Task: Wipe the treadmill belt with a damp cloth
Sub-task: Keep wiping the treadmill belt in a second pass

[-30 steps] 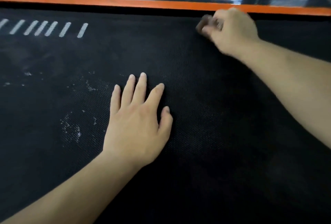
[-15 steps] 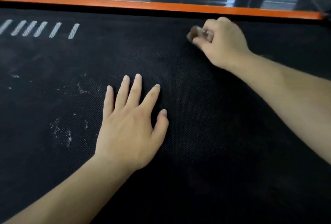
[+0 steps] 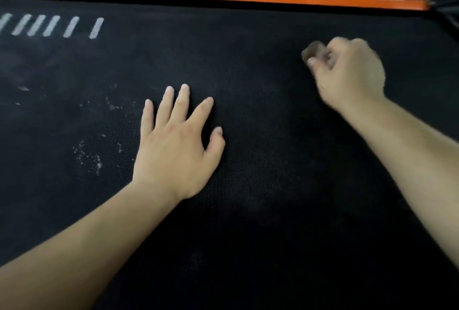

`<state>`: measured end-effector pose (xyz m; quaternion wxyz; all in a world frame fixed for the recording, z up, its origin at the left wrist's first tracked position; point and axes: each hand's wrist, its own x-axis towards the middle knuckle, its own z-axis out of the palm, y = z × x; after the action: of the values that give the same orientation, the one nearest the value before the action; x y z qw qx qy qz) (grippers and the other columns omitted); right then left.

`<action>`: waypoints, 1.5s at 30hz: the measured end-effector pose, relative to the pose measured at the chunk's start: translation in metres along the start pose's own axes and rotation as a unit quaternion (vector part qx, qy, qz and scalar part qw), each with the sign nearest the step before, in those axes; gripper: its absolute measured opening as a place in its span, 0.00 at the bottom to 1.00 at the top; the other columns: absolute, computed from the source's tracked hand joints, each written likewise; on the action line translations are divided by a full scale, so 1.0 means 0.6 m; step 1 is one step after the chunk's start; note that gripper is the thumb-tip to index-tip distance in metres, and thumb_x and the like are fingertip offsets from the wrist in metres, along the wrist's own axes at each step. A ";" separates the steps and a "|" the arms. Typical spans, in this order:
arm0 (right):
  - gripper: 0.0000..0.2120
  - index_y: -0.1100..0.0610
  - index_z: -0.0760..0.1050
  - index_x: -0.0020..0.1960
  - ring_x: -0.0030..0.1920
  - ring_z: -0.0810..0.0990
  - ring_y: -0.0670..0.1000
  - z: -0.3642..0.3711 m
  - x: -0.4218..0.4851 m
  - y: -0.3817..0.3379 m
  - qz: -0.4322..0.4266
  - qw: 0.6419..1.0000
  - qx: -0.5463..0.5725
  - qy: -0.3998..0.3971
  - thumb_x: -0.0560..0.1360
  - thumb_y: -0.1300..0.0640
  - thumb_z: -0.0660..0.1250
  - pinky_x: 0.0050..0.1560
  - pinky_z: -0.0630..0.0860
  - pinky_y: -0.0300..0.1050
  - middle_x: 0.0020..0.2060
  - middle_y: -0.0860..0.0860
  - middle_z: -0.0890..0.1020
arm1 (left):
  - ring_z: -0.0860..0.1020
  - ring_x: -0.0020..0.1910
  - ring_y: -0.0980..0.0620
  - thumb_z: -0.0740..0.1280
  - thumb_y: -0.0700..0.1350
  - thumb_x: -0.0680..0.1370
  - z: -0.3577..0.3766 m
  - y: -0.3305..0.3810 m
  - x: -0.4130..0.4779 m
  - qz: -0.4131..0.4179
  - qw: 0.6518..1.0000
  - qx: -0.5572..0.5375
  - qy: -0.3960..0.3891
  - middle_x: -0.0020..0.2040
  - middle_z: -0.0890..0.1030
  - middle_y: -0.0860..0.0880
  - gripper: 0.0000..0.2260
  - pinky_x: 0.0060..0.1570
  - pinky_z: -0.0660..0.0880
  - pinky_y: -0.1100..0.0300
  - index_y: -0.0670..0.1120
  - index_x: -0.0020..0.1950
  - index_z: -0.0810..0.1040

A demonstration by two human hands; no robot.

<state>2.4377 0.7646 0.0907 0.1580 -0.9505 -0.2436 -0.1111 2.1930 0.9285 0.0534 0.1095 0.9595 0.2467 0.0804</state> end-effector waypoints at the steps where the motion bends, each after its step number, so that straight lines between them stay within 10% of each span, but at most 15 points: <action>1: 0.14 0.53 0.74 0.46 0.44 0.76 0.59 0.004 -0.031 -0.011 -0.042 0.999 0.000 -0.002 0.76 0.42 0.66 0.40 0.70 0.49 0.44 0.54 0.73 | 0.50 0.82 0.44 0.49 0.62 0.81 0.001 0.000 0.000 0.000 1.000 0.000 -0.002 0.82 0.57 0.44 0.28 0.80 0.44 0.42 0.55 0.80 0.63; 4: 0.13 0.51 0.72 0.42 0.39 0.71 0.51 -0.011 -0.131 -0.031 -0.187 0.978 0.051 -0.082 0.75 0.41 0.66 0.36 0.68 0.45 0.39 0.49 0.70 | 0.50 0.82 0.44 0.49 0.62 0.80 0.001 0.002 -0.001 0.000 1.000 -0.002 -0.003 0.83 0.57 0.44 0.29 0.80 0.44 0.42 0.55 0.79 0.63; 9: 0.14 0.53 0.71 0.44 0.43 0.76 0.60 -0.028 -0.111 -0.003 -0.024 0.999 -0.027 0.006 0.78 0.43 0.65 0.36 0.67 0.48 0.41 0.53 0.72 | 0.49 0.82 0.44 0.48 0.63 0.80 0.000 0.000 -0.002 -0.005 1.000 0.000 -0.010 0.83 0.56 0.44 0.29 0.80 0.43 0.43 0.55 0.80 0.63; 14: 0.18 0.54 0.76 0.44 0.36 0.73 0.55 -0.044 -0.243 -0.042 -0.251 0.964 0.035 -0.084 0.76 0.40 0.61 0.32 0.70 0.46 0.38 0.50 0.71 | 0.49 0.82 0.43 0.49 0.62 0.80 -0.001 0.002 -0.002 -0.006 1.000 -0.002 -0.013 0.83 0.56 0.43 0.29 0.79 0.44 0.41 0.55 0.80 0.62; 18: 0.14 0.51 0.70 0.42 0.39 0.74 0.57 -0.056 -0.213 -0.005 -0.063 0.998 -0.003 -0.019 0.77 0.42 0.65 0.34 0.65 0.45 0.39 0.50 0.70 | 0.48 0.82 0.42 0.50 0.62 0.81 -0.002 0.001 -0.002 0.000 1.000 -0.009 -0.017 0.83 0.56 0.42 0.28 0.79 0.43 0.41 0.54 0.80 0.62; 23: 0.16 0.53 0.76 0.44 0.36 0.72 0.52 -0.079 -0.336 -0.028 -0.255 0.958 0.060 -0.113 0.77 0.41 0.61 0.31 0.70 0.44 0.38 0.49 0.71 | 0.49 0.82 0.42 0.51 0.61 0.81 -0.007 0.007 -0.002 -0.002 1.000 -0.010 -0.020 0.83 0.56 0.42 0.28 0.79 0.43 0.40 0.54 0.80 0.62; 27: 0.14 0.52 0.72 0.42 0.41 0.75 0.57 -0.083 -0.259 0.026 -0.047 0.998 -0.019 -0.030 0.76 0.41 0.64 0.34 0.69 0.47 0.39 0.48 0.69 | 0.50 0.82 0.42 0.56 0.55 0.83 -0.014 0.013 -0.003 -0.002 0.999 -0.024 -0.025 0.82 0.57 0.43 0.24 0.79 0.43 0.40 0.51 0.79 0.65; 32: 0.16 0.53 0.77 0.47 0.38 0.73 0.52 -0.097 -0.364 -0.005 -0.262 0.952 0.079 -0.136 0.77 0.41 0.60 0.33 0.72 0.46 0.40 0.49 0.71 | 0.52 0.82 0.42 0.59 0.43 0.82 -0.016 0.083 0.014 0.071 0.993 -0.088 -0.029 0.82 0.60 0.44 0.22 0.80 0.44 0.45 0.50 0.76 0.70; 37: 0.15 0.52 0.71 0.43 0.42 0.75 0.57 -0.081 -0.230 0.071 -0.062 0.998 -0.013 -0.020 0.77 0.40 0.64 0.35 0.68 0.46 0.42 0.51 0.69 | 0.46 0.83 0.44 0.57 0.53 0.84 0.012 0.138 0.022 0.032 0.994 -0.090 -0.061 0.83 0.54 0.45 0.23 0.79 0.40 0.46 0.54 0.79 0.63; 42: 0.17 0.54 0.75 0.44 0.39 0.73 0.53 -0.084 -0.295 0.056 -0.194 0.977 0.032 -0.078 0.77 0.40 0.62 0.34 0.71 0.45 0.42 0.50 0.72 | 0.48 0.82 0.42 0.55 0.54 0.83 0.028 0.137 0.009 0.047 0.998 -0.045 -0.023 0.83 0.55 0.42 0.23 0.80 0.42 0.43 0.52 0.78 0.63; 45: 0.14 0.52 0.74 0.47 0.45 0.77 0.60 -0.078 -0.160 0.109 -0.059 0.996 -0.065 -0.014 0.77 0.41 0.64 0.38 0.72 0.49 0.44 0.53 0.72 | 0.47 0.82 0.42 0.54 0.54 0.83 0.027 0.138 0.010 0.047 0.998 -0.040 -0.032 0.83 0.54 0.42 0.23 0.80 0.42 0.43 0.52 0.78 0.63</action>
<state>2.3819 0.6529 0.0902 0.0851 -0.9443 -0.2935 -0.1222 2.2391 0.8581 0.0590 0.1515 0.9670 0.1947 0.0640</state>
